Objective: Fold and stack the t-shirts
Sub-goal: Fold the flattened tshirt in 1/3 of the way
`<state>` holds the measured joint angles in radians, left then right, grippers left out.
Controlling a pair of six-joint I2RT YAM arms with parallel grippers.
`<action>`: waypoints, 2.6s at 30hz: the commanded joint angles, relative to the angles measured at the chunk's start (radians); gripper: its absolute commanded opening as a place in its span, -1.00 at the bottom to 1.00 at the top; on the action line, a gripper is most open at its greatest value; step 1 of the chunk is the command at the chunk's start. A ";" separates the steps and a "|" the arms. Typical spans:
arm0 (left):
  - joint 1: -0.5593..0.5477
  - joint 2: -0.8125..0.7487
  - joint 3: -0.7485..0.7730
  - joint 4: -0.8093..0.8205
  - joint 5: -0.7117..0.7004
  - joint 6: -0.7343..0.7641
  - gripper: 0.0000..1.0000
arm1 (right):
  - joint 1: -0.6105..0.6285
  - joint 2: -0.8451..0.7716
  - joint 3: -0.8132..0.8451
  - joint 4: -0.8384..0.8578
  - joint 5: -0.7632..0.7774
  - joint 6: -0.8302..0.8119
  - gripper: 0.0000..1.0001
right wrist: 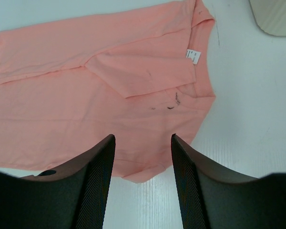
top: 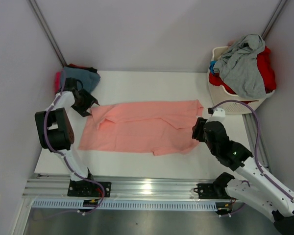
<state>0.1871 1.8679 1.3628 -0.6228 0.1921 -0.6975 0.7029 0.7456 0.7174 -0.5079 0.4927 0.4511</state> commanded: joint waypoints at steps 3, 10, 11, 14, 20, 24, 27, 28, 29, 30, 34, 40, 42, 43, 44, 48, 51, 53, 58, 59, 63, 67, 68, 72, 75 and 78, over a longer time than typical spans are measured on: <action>0.086 0.025 0.042 -0.066 -0.023 0.016 0.44 | 0.007 -0.020 -0.001 -0.054 0.027 0.029 0.08; 0.092 0.082 0.067 -0.084 -0.023 0.041 0.42 | 0.009 -0.002 -0.001 -0.052 0.017 0.049 0.07; 0.091 0.089 0.074 -0.090 -0.022 0.044 0.42 | 0.010 0.000 0.002 -0.050 0.017 0.051 0.08; 0.091 0.106 0.096 -0.087 0.007 0.044 0.37 | 0.015 0.012 0.011 -0.046 0.017 0.057 0.08; 0.089 0.137 0.143 -0.112 0.024 0.043 0.34 | 0.030 0.024 0.016 -0.046 0.029 0.069 0.07; 0.091 0.143 0.167 -0.110 0.041 0.038 0.30 | 0.041 0.031 0.016 -0.046 0.033 0.080 0.06; 0.089 0.174 0.212 -0.132 0.064 0.039 0.24 | 0.052 0.038 0.016 -0.043 0.044 0.087 0.06; 0.087 0.184 0.225 -0.146 0.061 0.044 0.23 | 0.053 0.040 0.020 -0.044 0.046 0.087 0.06; 0.084 0.201 0.237 -0.155 0.061 0.046 0.20 | 0.056 0.044 0.022 -0.043 0.050 0.090 0.06; 0.081 0.209 0.266 -0.170 0.058 0.050 0.19 | 0.059 0.046 0.024 -0.040 0.052 0.090 0.06; 0.075 0.247 0.331 -0.213 0.056 0.059 0.17 | 0.070 0.060 0.043 -0.037 0.060 0.092 0.06; 0.057 0.359 0.539 -0.346 0.043 0.104 0.08 | 0.093 0.089 0.070 -0.027 0.081 0.098 0.05; 0.040 0.395 0.574 -0.402 0.012 0.122 0.09 | 0.104 0.100 0.082 -0.026 0.092 0.100 0.05; 0.031 0.408 0.628 -0.441 -0.015 0.128 0.09 | 0.106 0.103 0.092 -0.026 0.095 0.101 0.05; 0.019 0.422 0.653 -0.465 -0.029 0.133 0.10 | 0.110 0.106 0.097 -0.024 0.099 0.100 0.05; 0.000 0.482 0.768 -0.545 -0.063 0.154 0.03 | 0.124 0.124 0.120 -0.021 0.121 0.092 0.05; -0.002 0.501 0.792 -0.574 -0.057 0.180 -0.02 | 0.129 0.129 0.143 -0.024 0.135 0.081 0.05; -0.001 0.504 0.786 -0.601 -0.068 0.193 -0.02 | 0.130 0.127 0.154 -0.026 0.144 0.075 0.04; 0.002 0.441 0.678 -0.578 -0.112 0.199 0.01 | 0.132 0.123 0.186 -0.040 0.158 0.061 0.04; 0.003 0.432 0.664 -0.577 -0.120 0.191 0.02 | 0.130 0.121 0.191 -0.041 0.159 0.058 0.05; 0.011 0.390 0.589 -0.532 -0.106 0.187 0.03 | 0.135 0.113 0.208 -0.052 0.161 0.052 0.05; 0.011 0.401 0.587 -0.552 -0.132 0.188 0.03 | 0.136 0.092 0.208 -0.069 0.167 0.057 0.04; 0.011 0.399 0.587 -0.552 -0.135 0.188 0.02 | 0.136 0.083 0.206 -0.072 0.167 0.060 0.04; 0.008 0.402 0.590 -0.551 -0.132 0.187 -0.18 | 0.138 0.072 0.206 -0.086 0.168 0.067 0.04; 0.002 0.405 0.596 -0.546 -0.111 0.182 -0.81 | 0.139 0.074 0.206 -0.092 0.168 0.072 0.04; 0.002 0.405 0.602 -0.542 -0.083 0.179 -0.99 | 0.141 0.075 0.208 -0.095 0.170 0.072 0.03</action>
<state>0.1871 2.3337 1.9522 -1.1694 0.0864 -0.5152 0.8364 0.8272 0.8833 -0.5945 0.6319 0.5125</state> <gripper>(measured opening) 0.014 0.520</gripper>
